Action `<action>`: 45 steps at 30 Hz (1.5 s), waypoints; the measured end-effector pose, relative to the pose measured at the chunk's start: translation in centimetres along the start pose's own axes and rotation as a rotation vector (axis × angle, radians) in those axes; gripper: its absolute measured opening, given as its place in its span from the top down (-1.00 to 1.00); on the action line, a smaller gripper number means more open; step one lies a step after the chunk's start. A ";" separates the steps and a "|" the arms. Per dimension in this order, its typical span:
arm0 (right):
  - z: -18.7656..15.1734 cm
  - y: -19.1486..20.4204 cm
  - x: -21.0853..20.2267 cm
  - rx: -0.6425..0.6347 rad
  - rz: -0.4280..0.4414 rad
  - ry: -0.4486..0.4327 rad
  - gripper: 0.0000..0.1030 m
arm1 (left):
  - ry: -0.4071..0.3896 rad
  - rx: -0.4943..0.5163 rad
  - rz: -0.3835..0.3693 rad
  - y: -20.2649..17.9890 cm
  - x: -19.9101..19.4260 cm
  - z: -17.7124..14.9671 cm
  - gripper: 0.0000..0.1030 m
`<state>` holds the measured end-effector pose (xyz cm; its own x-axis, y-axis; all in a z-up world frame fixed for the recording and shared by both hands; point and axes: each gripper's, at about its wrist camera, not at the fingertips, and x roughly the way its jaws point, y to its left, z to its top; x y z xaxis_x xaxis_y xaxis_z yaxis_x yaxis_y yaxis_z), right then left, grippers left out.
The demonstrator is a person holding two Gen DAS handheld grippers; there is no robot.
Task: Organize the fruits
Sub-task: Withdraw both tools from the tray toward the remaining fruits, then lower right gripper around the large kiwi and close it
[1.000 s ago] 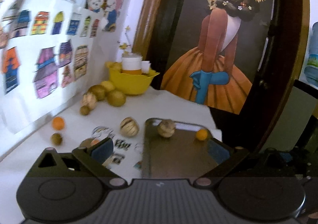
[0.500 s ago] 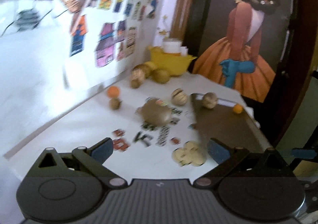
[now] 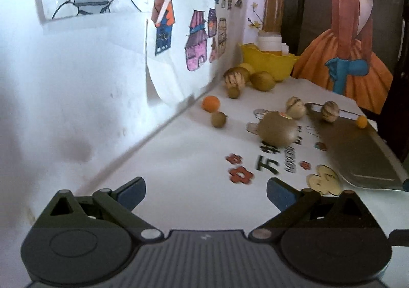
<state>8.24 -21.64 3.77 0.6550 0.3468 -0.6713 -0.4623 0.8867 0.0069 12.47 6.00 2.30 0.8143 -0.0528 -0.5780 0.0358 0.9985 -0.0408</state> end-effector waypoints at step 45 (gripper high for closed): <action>11.9 -2.2 16.1 -0.444 0.208 0.035 -0.51 | 0.019 0.190 -0.051 -2.1 13.6 7.0 -0.27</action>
<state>26.89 -14.40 1.78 0.5048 0.4850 -0.7141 -0.7963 0.5810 -0.1684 27.54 3.28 0.22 0.7976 -0.1016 -0.5946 0.1869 0.9788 0.0835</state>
